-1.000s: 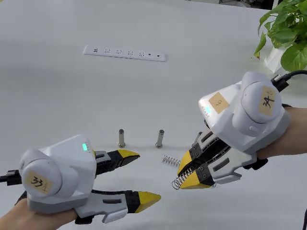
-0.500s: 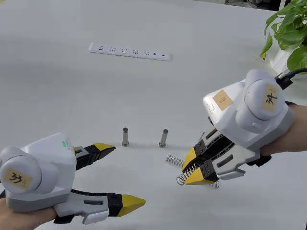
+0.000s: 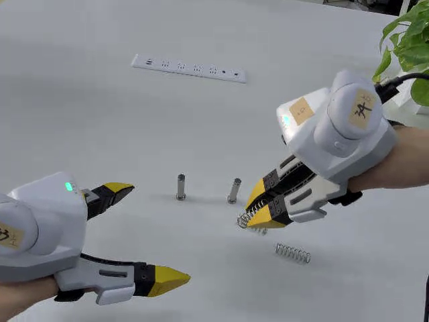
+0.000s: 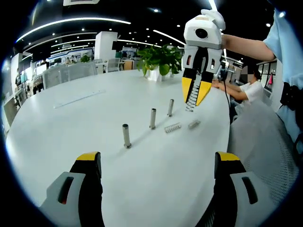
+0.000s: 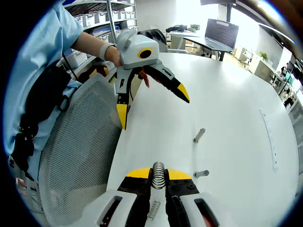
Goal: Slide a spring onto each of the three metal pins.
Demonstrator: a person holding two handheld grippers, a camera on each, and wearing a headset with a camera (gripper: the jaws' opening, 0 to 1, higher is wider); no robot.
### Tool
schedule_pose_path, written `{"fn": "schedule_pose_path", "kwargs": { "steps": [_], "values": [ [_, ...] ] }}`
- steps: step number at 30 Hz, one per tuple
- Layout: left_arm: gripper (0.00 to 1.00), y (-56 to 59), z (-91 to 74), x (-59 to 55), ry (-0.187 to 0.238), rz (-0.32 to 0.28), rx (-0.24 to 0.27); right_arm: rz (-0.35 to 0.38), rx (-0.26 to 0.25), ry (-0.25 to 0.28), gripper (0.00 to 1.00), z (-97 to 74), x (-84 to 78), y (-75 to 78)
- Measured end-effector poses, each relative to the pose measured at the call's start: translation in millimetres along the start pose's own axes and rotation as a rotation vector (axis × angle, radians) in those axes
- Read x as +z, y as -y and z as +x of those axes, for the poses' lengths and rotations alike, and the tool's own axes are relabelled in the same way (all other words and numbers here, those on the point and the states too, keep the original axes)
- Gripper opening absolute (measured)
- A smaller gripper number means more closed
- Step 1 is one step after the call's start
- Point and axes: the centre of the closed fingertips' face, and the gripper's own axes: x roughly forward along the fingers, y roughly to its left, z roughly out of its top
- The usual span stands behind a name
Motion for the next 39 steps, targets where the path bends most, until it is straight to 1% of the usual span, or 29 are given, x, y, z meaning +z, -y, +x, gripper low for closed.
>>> {"fn": "schedule_pose_path", "kwargs": {
  "steps": [4, 5, 6, 9, 10, 11, 14, 17, 19, 20, 23, 27, 30, 34, 38, 39],
  "values": [
    [0.99, -3.3, -1.5, 4.1, 0.009, 0.009, 0.007, -0.039, -0.020, -0.031, 0.07, 0.2, 7.6, 12.0],
    [0.99, -3.6, -1.6, 4.7, 0.011, 0.009, 0.007, -0.056, -0.026, -0.050, 0.07, 0.0, 8.8, 15.8],
    [0.98, -3.2, -1.6, 5.0, 0.011, 0.008, 0.003, -0.068, -0.024, -0.056, 0.07, 1.1, 8.8, 21.2],
    [0.97, -2.4, -1.0, 3.7, 0.006, 0.008, -0.001, -0.080, -0.018, -0.075, 0.07, 1.6, 14.7, 27.6],
    [0.97, -1.7, -0.9, 3.9, 0.009, 0.010, -0.004, -0.096, -0.021, -0.086, 0.07, 2.5, 14.5, 36.2],
    [0.96, -0.9, -0.8, 3.7, 0.008, 0.009, -0.007, -0.104, -0.021, -0.094, 0.07, 2.7, 15.2, 39.1],
    [0.96, 1.7, 0.1, 2.0, -0.002, 0.015, -0.015, -0.125, -0.018, -0.106, 0.07, 3.3, 24.5, 41.9],
    [0.95, 4.4, 0.2, 1.1, -0.009, 0.025, -0.026, -0.161, -0.002, -0.128, 0.07, 4.2, 32.5, 43.3],
    [0.95, 4.5, -0.2, 0.3, -0.013, 0.027, -0.030, -0.185, -0.004, -0.144, 0.07, 6.0, 34.0, 50.4],
    [0.95, 4.4, -0.2, 0.3, -0.013, 0.026, -0.032, -0.192, -0.004, -0.149, 0.07, 6.6, 36.5, 51.4],
    [0.95, 3.4, 0.2, -0.1, -0.011, 0.023, -0.031, -0.232, -0.005, -0.172, 0.07, 8.3, 45.1, 61.4],
    [0.94, 3.4, 1.5, -0.9, -0.013, 0.021, -0.036, -0.266, -0.001, -0.188, 0.07, 10.8, 55.2, 66.0],
    [0.94, 4.1, 2.9, -1.2, -0.014, 0.018, -0.041, -0.297, 0.008, -0.211, 0.07, 15.4, 61.0, 71.4],
    [0.94, 4.8, 3.8, -2.1, -0.019, 0.019, -0.045, -0.314, 0.023, -0.228, 0.07, 23.2, 63.6, 75.0],
    [0.94, 2.9, 4.1, -1.5, -0.019, 0.015, -0.039, -0.350, 0.030, -0.271, 0.07, 32.2, 61.4, 77.6],
    [0.94, 2.7, 4.1, -1.5, -0.019, 0.014, -0.039, -0.347, 0.034, -0.273, 0.07, 34.4, 61.3, 77.4]
  ]
}}
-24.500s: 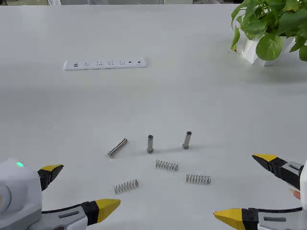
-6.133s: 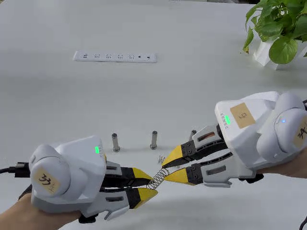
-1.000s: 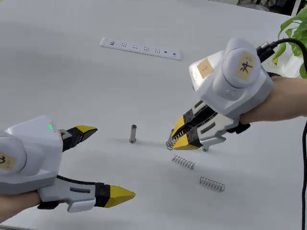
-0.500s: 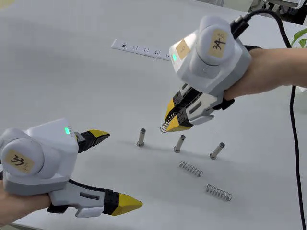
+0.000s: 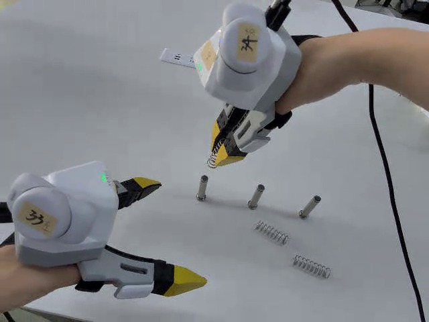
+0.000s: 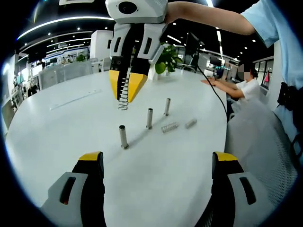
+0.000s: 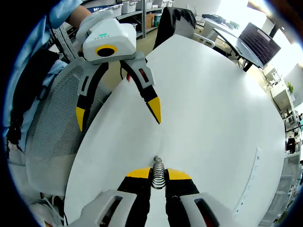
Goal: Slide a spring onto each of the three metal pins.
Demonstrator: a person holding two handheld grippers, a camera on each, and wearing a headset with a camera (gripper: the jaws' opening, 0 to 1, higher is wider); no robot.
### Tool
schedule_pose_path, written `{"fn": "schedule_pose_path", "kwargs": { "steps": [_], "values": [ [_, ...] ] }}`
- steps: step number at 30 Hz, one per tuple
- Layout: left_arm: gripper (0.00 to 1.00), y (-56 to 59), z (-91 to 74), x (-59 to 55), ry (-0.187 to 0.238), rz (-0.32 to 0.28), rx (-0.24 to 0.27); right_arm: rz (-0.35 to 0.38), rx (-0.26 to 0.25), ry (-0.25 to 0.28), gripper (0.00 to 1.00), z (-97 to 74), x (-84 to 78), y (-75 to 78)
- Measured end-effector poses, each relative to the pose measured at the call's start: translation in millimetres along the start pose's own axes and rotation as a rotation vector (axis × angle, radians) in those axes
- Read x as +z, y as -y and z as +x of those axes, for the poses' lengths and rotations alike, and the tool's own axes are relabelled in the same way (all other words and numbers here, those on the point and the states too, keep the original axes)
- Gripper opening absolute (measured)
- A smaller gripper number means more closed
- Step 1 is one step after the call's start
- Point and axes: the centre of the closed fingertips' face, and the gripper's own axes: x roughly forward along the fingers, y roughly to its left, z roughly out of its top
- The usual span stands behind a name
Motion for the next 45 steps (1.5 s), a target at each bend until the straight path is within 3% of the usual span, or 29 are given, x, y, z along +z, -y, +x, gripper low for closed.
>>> {"fn": "schedule_pose_path", "kwargs": {
  "steps": [17, 26, 45],
  "values": [
    [0.93, 2.3, 5.3, -0.5, 0.016, -0.021, 0.005, -0.037, 0.029, -0.088, 0.07, 33.4, -10.4, 2.4],
    [0.92, 3.6, 5.4, -3.2, 0.019, -0.034, 0.004, -0.045, 0.033, -0.080, 0.08, 35.4, -4.5, 3.7],
    [0.91, 4.3, 10.1, -4.5, 0.025, -0.051, 0.001, -0.055, 0.040, -0.090, 0.08, 35.2, -9.4, 6.5]
  ]
}}
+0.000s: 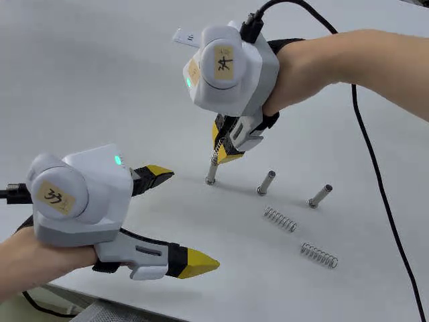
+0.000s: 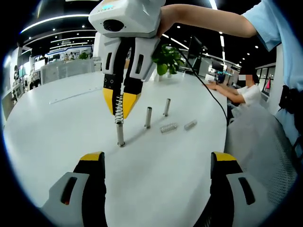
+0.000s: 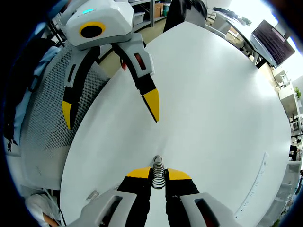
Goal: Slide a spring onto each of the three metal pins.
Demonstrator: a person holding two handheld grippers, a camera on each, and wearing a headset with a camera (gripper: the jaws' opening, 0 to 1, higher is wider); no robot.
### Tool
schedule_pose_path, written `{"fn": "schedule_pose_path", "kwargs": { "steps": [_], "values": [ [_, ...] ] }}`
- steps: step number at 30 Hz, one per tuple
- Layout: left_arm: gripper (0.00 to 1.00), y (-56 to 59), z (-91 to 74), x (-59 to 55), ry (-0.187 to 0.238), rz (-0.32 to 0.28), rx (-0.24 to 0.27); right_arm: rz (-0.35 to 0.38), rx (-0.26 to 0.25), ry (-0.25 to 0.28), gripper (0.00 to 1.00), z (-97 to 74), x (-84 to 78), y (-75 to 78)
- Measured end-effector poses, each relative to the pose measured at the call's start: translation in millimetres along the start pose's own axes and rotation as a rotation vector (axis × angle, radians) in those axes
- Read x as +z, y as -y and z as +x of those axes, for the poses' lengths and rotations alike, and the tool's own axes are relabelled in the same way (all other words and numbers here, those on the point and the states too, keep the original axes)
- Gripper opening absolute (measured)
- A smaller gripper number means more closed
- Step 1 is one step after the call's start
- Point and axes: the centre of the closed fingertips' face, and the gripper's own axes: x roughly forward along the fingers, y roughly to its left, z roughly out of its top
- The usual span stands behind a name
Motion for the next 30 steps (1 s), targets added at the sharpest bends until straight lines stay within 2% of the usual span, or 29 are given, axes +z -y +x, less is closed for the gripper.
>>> {"fn": "schedule_pose_path", "kwargs": {
  "steps": [15, 30],
  "values": [
    [0.91, -2.7, -2.1, -3.7, 0.003, -0.015, 0.007, -0.007, 0.014, -0.023, 0.08, 12.3, -3.4, -0.4],
    [0.91, -5.5, -6.0, -10.1, 0.004, -0.038, 0.022, -0.001, 0.044, -0.040, 0.08, 34.7, -4.3, -2.1]
  ]
}}
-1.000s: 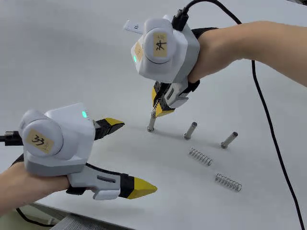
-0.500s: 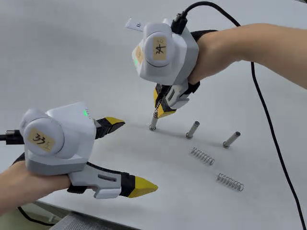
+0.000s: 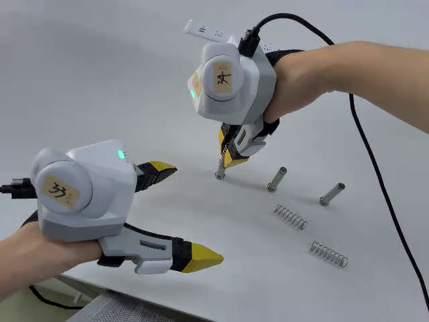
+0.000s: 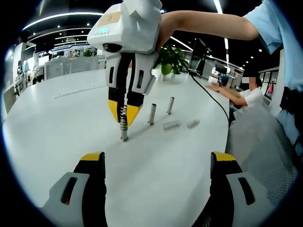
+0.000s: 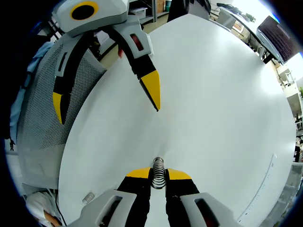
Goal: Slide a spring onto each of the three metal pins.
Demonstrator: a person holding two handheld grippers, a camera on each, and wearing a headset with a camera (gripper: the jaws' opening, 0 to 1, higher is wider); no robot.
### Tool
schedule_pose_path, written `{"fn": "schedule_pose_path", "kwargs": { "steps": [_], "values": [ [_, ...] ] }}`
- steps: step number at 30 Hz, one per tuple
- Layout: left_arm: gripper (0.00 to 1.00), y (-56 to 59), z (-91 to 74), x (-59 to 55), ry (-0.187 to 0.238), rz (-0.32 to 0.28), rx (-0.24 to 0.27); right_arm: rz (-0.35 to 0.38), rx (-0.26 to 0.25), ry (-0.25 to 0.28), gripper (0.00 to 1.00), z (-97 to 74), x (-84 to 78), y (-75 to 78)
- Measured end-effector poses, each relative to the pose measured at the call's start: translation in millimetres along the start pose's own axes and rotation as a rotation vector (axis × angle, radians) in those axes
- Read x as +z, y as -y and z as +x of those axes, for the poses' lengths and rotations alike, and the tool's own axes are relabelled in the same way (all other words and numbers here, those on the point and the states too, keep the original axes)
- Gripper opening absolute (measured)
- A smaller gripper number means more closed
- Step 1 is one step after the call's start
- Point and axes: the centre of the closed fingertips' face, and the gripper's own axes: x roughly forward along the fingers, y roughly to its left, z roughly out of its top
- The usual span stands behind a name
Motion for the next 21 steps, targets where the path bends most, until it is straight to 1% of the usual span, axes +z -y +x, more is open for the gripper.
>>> {"fn": "schedule_pose_path", "kwargs": {
  "steps": [3, 9, 21],
  "values": [
    [0.91, -0.1, -0.3, -1.1, 0.001, -0.005, 0.001, 0.006, 0.002, -0.002, 0.08, 2.6, -0.8, -0.6],
    [0.90, -0.8, -0.7, -1.5, 0.004, -0.011, 0.005, 0.012, 0.008, -0.013, 0.08, 15.3, -4.3, 2.2],
    [0.90, -1.0, 0.0, -1.8, 0.002, -0.015, 0.003, 0.019, 0.003, -0.022, 0.08, 20.7, -7.7, 0.6]
  ]
}}
